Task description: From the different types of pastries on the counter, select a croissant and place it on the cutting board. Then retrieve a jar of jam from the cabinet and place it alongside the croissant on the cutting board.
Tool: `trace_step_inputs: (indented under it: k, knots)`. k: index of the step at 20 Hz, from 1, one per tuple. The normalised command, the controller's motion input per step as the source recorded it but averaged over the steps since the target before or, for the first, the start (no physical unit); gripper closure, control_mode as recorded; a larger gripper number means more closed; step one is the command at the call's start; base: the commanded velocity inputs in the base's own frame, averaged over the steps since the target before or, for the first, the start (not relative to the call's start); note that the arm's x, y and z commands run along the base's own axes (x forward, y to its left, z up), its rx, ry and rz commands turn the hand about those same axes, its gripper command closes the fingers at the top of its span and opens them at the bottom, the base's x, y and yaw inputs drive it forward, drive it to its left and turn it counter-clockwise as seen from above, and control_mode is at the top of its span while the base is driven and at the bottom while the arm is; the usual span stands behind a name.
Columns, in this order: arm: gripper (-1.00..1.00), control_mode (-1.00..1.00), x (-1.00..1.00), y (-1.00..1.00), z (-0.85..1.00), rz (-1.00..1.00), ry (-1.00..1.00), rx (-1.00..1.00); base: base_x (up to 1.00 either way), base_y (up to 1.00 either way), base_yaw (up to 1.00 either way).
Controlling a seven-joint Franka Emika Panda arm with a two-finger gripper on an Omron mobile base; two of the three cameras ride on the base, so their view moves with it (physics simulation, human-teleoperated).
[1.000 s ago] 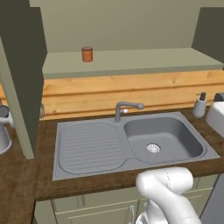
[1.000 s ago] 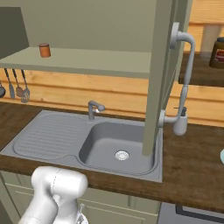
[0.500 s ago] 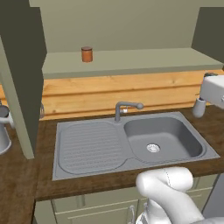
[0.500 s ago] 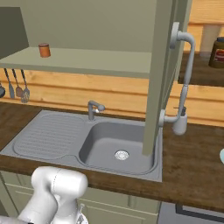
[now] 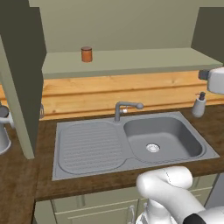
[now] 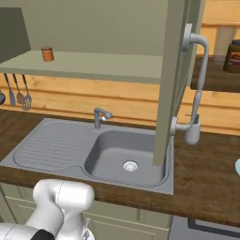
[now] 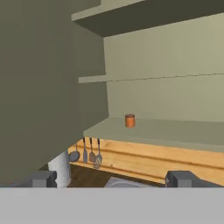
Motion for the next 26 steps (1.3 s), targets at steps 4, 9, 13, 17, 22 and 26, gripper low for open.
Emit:
trace_step_inputs:
  k: [4, 9, 13, 17, 22, 26]
  knots:
    - [-1.0, -1.0, 0.02, 0.22, -0.41, 0.0, 0.03, -0.02, 0.0, 0.0, 0.0]
    - [-1.0, -1.0, 0.45, 0.2, -0.06, 0.0, 0.0, -0.07, 0.0, 0.0, 0.0]
    - [-1.0, -1.0, 0.62, 0.02, -0.05, 0.0, 0.01, -0.04, 0.0, 0.0, 0.0]
    - [-1.0, -1.0, 0.37, 0.12, -0.04, 0.0, 0.0, -0.03, 0.0, 0.0, 0.0]
    - [-1.0, -1.0, 0.4, 0.19, -0.06, 0.0, 0.0, -0.04, 0.0, 0.0, 0.0]
    - [-1.0, -1.0, 0.35, 0.11, -0.17, 0.0, 0.0, -0.01, 0.0, 0.0, 0.0]
